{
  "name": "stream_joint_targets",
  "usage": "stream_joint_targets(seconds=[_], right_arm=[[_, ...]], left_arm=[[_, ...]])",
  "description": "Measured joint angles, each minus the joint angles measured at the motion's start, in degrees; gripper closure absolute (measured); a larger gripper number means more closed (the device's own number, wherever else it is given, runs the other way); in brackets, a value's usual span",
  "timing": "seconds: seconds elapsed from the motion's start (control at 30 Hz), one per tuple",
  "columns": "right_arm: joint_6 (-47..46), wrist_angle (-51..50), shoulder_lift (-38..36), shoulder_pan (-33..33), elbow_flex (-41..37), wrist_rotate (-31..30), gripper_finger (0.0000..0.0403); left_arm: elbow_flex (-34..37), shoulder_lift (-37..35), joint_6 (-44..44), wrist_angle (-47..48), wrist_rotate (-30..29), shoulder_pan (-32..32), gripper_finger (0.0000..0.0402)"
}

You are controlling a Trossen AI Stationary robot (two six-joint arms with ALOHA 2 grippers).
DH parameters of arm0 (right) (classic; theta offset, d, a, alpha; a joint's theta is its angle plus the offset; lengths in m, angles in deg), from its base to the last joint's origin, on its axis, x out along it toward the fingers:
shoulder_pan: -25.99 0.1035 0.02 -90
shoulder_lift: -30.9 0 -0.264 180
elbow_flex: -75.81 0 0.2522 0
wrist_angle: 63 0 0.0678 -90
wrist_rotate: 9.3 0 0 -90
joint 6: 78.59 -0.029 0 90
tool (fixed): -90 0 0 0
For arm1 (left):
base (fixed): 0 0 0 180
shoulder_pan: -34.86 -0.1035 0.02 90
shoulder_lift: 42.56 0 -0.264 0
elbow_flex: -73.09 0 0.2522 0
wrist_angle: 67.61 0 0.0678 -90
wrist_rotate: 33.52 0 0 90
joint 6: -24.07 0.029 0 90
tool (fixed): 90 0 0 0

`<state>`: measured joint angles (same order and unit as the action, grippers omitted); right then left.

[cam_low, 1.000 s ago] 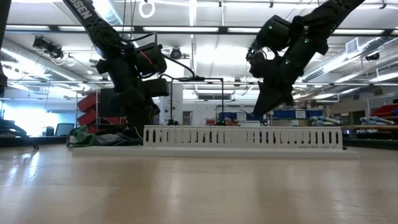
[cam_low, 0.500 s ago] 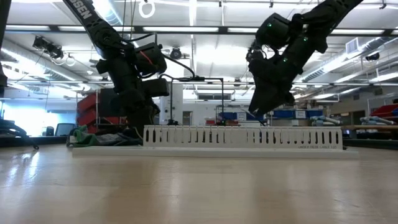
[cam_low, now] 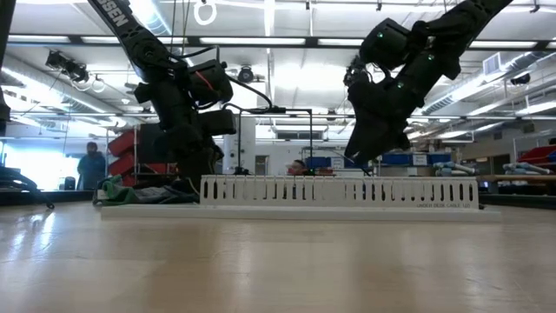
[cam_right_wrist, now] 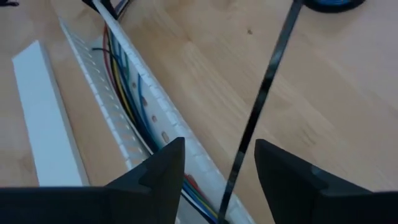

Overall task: Ziptie cables
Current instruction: Put the ziptied cables into the white cable duct

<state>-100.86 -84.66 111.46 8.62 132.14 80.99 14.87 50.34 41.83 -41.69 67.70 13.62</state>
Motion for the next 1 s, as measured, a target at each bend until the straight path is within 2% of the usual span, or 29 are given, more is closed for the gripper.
stream_joint_targets(seconds=[0.37, 0.8, 1.0], right_arm=[[0.27, 3.22, 8.09, 0.80, 0.09, -0.51, 0.0244], [2.43, 1.75, 3.40, 0.81, 1.03, 1.27, 0.0253], [2.45, 1.22, 3.75, 0.81, 1.01, 0.93, 0.0277]], left_arm=[[-0.02, -0.03, 0.00, 0.36, 0.25, -0.02, 0.0401], [-0.02, -0.02, 0.04, 0.11, 0.52, -0.02, 0.0401], [-0.02, -0.02, 0.03, 0.09, 0.61, -0.02, 0.0401]])
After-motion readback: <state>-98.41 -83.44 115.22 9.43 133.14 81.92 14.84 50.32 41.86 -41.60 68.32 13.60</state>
